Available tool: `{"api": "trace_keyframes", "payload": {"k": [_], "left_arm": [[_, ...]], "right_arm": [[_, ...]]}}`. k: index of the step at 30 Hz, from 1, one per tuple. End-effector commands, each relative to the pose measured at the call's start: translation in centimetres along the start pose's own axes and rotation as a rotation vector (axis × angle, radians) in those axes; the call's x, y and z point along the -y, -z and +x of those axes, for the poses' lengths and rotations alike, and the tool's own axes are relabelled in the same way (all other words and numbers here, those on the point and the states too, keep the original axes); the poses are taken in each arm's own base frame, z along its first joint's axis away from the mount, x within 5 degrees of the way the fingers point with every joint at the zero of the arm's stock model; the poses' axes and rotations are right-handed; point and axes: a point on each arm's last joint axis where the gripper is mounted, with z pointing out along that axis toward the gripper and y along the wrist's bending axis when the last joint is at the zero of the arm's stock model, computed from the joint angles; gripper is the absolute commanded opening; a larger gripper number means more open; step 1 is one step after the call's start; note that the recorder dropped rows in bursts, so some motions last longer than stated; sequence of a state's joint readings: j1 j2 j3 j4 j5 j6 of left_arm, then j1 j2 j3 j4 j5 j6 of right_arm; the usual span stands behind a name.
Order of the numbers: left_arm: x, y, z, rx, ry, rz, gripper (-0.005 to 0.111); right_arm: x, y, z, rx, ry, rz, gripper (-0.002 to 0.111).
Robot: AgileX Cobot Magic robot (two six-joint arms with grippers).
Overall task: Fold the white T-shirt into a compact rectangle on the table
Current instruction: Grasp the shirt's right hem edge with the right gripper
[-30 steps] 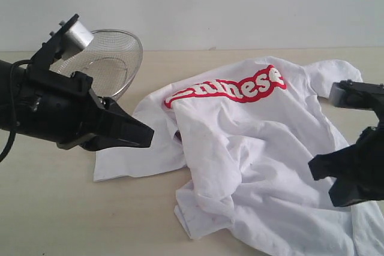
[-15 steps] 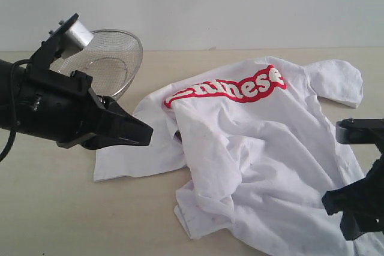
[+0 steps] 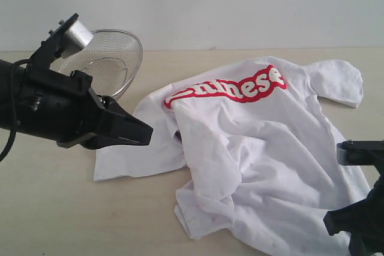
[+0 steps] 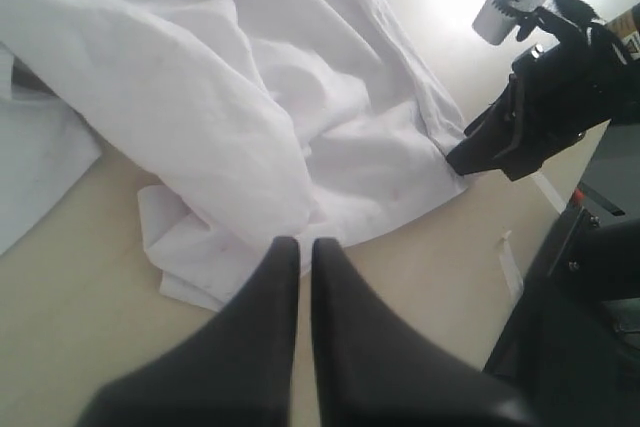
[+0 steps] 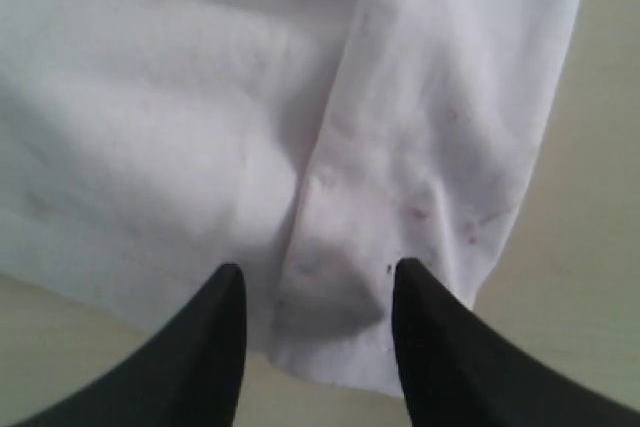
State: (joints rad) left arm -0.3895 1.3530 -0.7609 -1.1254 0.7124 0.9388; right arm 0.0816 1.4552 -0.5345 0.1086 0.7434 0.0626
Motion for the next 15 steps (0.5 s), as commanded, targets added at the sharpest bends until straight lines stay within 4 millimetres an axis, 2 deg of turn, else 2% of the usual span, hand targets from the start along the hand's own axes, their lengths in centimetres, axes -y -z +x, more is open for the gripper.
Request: {"api": "trace_keyframes", "payload": {"k": [1,6,12,15], "left_arm": [[0.2,0.0,0.0,0.003,-0.015,-0.001,0.004],[0.2,0.0,0.0,0.004,-0.015,-0.002,0.004],[0.2,0.0,0.0,0.004,-0.015,-0.002,0.004],[0.2,0.0,0.1,0.002,-0.015,0.0,0.004]], "right_arm": [[0.0,-0.1,0.0,0.003,0.005,-0.009,0.041],[0.0,-0.4,-0.1,-0.002,0.015,0.002,0.041],[0.2,-2.3,0.0,-0.097,-0.015,0.015,0.04],[0.1,-2.3,0.0,-0.1,-0.026,0.009,0.024]]}}
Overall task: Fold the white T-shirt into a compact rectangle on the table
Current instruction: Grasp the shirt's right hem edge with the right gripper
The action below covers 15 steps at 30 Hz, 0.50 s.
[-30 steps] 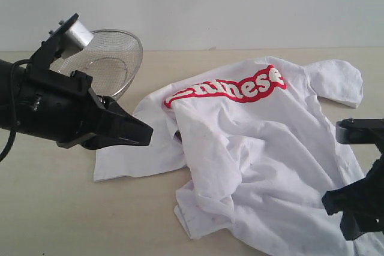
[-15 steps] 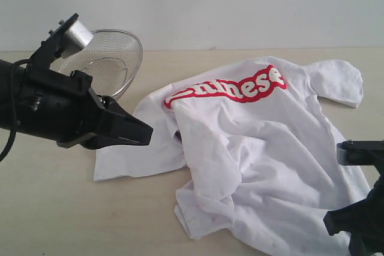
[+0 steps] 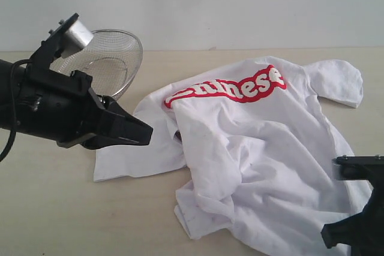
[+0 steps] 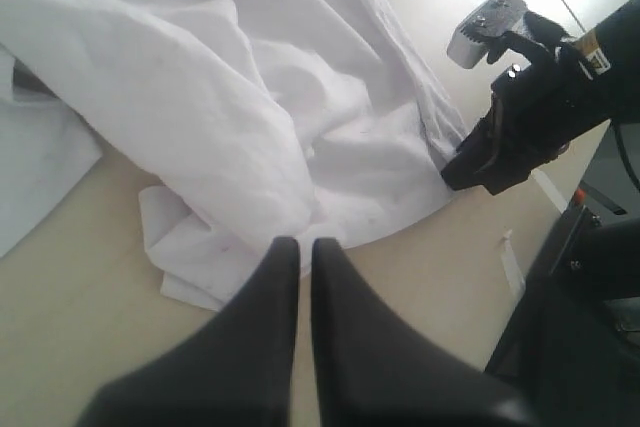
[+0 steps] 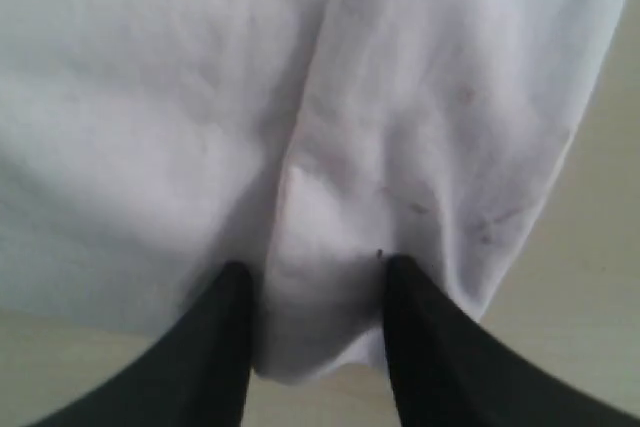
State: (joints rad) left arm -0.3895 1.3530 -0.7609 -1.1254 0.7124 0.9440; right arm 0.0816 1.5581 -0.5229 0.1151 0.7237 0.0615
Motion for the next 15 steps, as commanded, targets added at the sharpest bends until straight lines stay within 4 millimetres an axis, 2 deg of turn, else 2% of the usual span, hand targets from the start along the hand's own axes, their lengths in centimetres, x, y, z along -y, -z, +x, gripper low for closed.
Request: {"api": "trace_keyframes", "payload": {"k": [1,3,6,12,15], "left_arm": [[0.2,0.0,0.1,0.002,-0.01,0.0,0.004],[0.2,0.0,0.1,0.002,-0.012,0.0,0.004],[0.2,0.0,0.0,0.003,-0.012,-0.002,0.004],[0.1,0.0,0.0,0.003,-0.01,-0.001,0.004],[0.1,0.0,0.0,0.003,-0.01,-0.001,0.004]], "right_arm": [[0.0,-0.1,-0.1,-0.005,-0.013,-0.003,0.015],[0.0,0.0,-0.1,-0.009,-0.013,-0.003,-0.001],[-0.1,0.4,-0.3,-0.016,-0.009,-0.003,0.0],[0.1,3.2,0.2,0.081,0.001,0.019,0.0],[0.5,3.2,0.5,0.062,0.007,0.055,0.0]]}}
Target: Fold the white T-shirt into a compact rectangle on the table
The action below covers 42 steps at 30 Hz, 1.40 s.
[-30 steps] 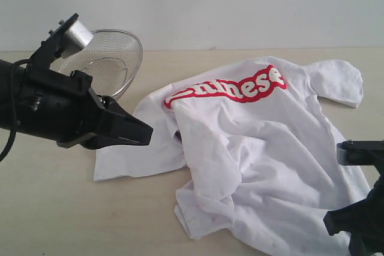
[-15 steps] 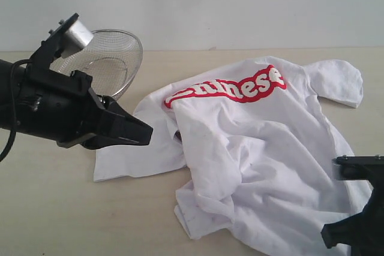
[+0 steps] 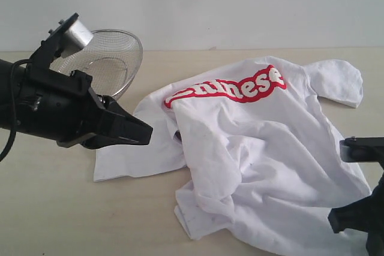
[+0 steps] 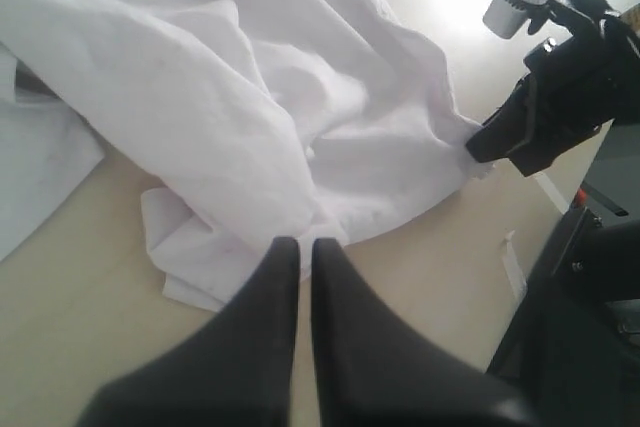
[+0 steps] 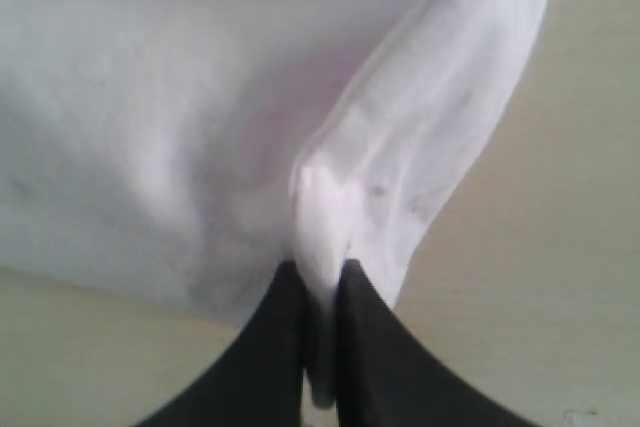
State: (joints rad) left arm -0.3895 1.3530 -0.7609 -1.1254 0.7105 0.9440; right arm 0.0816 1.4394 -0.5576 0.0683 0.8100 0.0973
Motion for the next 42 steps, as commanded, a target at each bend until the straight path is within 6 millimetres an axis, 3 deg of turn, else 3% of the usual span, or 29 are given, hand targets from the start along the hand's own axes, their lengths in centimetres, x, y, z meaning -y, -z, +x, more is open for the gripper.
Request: {"api": "trace_keyframes", "payload": {"k": [1,19,22,25,27,29,34,42], "left_arm": [[0.15,0.04,0.05,0.002,-0.01,0.001,0.004],[0.12,0.04,0.03,0.004,-0.01,-0.002,0.004],[0.12,0.04,0.03,0.004,-0.01,-0.002,0.004],[0.12,0.04,0.03,0.004,-0.01,-0.003,0.004],[0.12,0.04,0.03,0.004,-0.01,-0.003,0.004],[0.12,0.04,0.03,0.004,-0.01,-0.003,0.004],[0.12,0.04,0.03,0.004,-0.01,-0.003,0.004],[0.06,0.04,-0.01,0.009,-0.01,-0.009,0.004]], "right_arm": [[0.46,0.36,0.13,-0.007,-0.005,0.046,0.0],[0.66,0.38,-0.27,0.035,0.02,0.069,0.002],[0.64,0.38,-0.34,0.044,0.023,0.066,0.017],[0.61,0.38,-0.4,0.051,0.022,0.064,0.044],[0.59,0.39,-0.53,0.064,0.023,0.062,0.055],[0.58,0.39,-0.58,0.07,0.021,0.061,0.055],[0.56,0.37,-0.75,0.087,0.021,0.058,0.039],[0.57,0.29,-0.72,0.089,0.021,0.058,0.039]]}}
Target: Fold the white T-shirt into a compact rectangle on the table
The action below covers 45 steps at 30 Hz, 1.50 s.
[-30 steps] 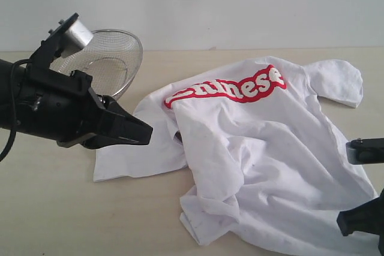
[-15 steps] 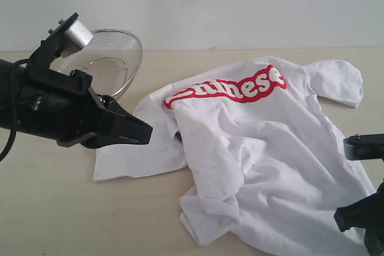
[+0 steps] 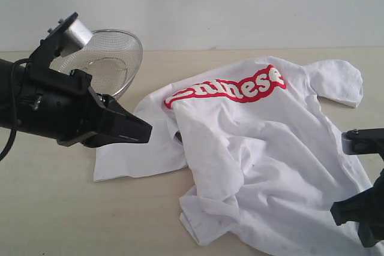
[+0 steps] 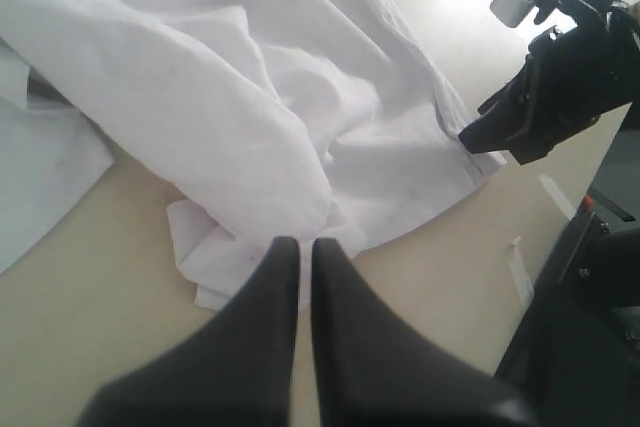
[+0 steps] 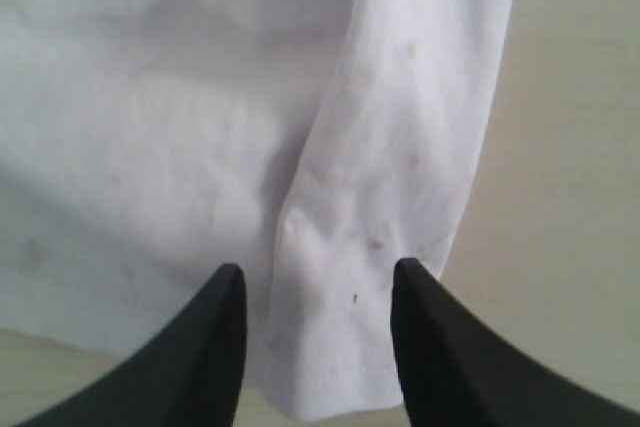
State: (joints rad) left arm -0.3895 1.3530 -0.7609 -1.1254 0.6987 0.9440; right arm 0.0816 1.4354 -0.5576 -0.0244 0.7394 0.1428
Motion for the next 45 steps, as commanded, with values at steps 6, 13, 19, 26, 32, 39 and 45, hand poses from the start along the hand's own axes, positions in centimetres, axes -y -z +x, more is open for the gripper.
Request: {"api": "trace_keyframes", "payload": {"k": [6,13,19,26,32,39,45], "left_arm": [[0.1,0.0,0.1,0.002,-0.01,0.001,0.004],[0.1,0.0,0.1,0.002,-0.01,0.001,0.004],[0.1,0.0,0.1,0.002,-0.01,0.001,0.004],[0.1,0.0,0.0,0.005,-0.01,-0.004,0.004],[0.1,0.0,0.0,0.008,-0.01,-0.008,0.004],[0.1,0.0,0.1,0.001,-0.018,-0.009,0.004],[0.1,0.0,0.2,-0.01,-0.019,-0.002,0.004]], "right_arm": [[0.1,0.0,0.0,-0.006,0.0,0.004,0.039],[-0.1,-1.2,-0.3,-0.046,-0.018,-0.001,0.039],[-0.1,-1.2,-0.2,-0.059,-0.016,0.0,0.013],[-0.1,-1.2,-0.2,-0.059,-0.002,-0.001,0.006],[0.2,-1.1,-0.1,-0.079,-0.003,0.029,0.0],[1.0,0.4,0.0,-0.028,-0.038,0.108,0.0],[1.9,1.5,0.4,0.004,-0.047,0.2,0.0]]}}
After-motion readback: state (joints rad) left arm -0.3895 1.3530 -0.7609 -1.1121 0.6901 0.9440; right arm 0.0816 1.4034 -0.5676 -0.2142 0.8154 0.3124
